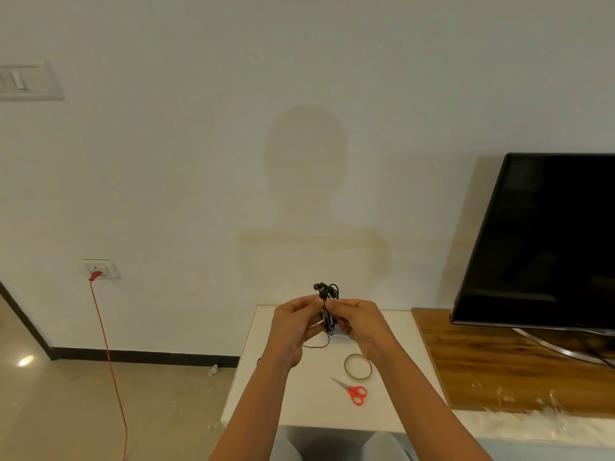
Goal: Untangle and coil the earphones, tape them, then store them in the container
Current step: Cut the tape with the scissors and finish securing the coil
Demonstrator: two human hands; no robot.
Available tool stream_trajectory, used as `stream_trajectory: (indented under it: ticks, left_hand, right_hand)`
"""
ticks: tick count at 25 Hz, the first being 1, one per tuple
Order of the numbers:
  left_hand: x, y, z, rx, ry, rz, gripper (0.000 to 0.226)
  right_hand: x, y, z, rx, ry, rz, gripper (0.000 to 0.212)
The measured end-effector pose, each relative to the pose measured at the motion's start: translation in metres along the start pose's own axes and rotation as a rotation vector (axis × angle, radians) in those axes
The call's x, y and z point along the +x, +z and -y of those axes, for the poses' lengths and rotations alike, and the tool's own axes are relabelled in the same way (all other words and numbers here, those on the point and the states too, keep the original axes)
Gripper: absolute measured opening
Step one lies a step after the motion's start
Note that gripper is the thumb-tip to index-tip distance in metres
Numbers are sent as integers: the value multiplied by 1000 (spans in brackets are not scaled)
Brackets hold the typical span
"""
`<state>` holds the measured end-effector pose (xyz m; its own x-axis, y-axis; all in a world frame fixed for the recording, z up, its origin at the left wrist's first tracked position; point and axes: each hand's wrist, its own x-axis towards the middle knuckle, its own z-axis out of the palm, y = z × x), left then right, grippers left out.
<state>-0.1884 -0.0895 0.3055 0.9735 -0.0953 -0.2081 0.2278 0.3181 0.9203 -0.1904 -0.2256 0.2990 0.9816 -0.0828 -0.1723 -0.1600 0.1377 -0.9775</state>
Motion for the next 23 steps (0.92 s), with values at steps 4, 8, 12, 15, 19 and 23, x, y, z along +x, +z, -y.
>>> stream_trajectory:
  ticks: [4, 8, 12, 15, 19, 23]
  left_hand:
    - [4, -8, -3, 36, -43, 59, 18]
    - [5, -12, -6, 40, -95, 104, 7]
    - [6, -13, -4, 60, -86, 70, 11]
    - [7, -10, 2, 70, -52, -8, 14]
    - [9, -8, 10, 29, -67, -55, 6]
    - [12, -7, 11, 52, -100, -111, 9]
  right_hand:
    - [-1, -5, 4, -70, -44, 58, 9]
    - [0, -10, 5, -85, -16, 164, 12]
    - [1, -12, 3, 19, 84, 219, 9]
    - [6, -8, -4, 75, 121, 155, 9]
    - [11, -3, -12, -12, 98, 85, 19]
    - [9, 0, -15, -260, -58, 68, 19]
